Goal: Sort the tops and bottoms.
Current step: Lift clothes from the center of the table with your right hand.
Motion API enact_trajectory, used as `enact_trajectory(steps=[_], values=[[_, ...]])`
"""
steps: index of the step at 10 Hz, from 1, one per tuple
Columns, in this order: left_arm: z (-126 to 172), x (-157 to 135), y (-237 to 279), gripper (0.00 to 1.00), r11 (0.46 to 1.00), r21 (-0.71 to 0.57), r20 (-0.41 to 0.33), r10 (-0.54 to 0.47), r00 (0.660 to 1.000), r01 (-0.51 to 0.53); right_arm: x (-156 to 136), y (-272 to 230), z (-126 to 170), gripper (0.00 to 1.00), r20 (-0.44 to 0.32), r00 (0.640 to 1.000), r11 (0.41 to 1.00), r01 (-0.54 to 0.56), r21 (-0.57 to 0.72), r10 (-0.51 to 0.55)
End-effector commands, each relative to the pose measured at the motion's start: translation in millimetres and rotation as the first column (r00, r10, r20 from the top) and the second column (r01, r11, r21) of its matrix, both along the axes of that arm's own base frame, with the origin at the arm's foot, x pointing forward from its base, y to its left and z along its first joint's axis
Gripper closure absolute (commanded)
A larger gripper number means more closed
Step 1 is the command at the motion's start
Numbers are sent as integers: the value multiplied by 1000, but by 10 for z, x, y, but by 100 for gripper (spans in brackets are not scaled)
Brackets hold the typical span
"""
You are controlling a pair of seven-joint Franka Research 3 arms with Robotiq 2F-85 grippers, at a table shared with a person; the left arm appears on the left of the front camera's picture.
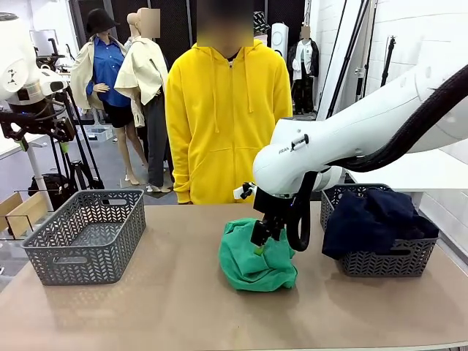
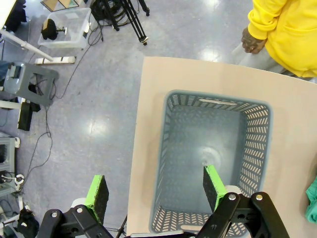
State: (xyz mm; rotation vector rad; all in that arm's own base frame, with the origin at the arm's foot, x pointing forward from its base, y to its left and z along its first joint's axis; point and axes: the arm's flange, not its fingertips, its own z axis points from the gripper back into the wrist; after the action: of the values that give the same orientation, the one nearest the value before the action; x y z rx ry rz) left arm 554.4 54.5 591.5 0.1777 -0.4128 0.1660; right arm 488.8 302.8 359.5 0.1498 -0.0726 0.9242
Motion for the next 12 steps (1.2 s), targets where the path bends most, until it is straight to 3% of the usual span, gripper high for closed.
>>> enact_trajectory(steps=[1,3,8,12], values=[[24,15,9,0,1000,11,-3,9,1000,-9,76,73,-96,0,-29,1000,999,1,-40,-2],[24,15,9,0,1000,11,-3,9,1000,-9,82,93,-136,5,-37,999,999,1,-43,-3],[24,15,9,0,1000,11,-3,9,1000,-9,72,106,-133,99,-36,999,999,0,-40,-2],[24,15,9,0,1000,11,-3,9,1000,-9,38,89,-130,100,-36,999,999,0,-35,-2]])
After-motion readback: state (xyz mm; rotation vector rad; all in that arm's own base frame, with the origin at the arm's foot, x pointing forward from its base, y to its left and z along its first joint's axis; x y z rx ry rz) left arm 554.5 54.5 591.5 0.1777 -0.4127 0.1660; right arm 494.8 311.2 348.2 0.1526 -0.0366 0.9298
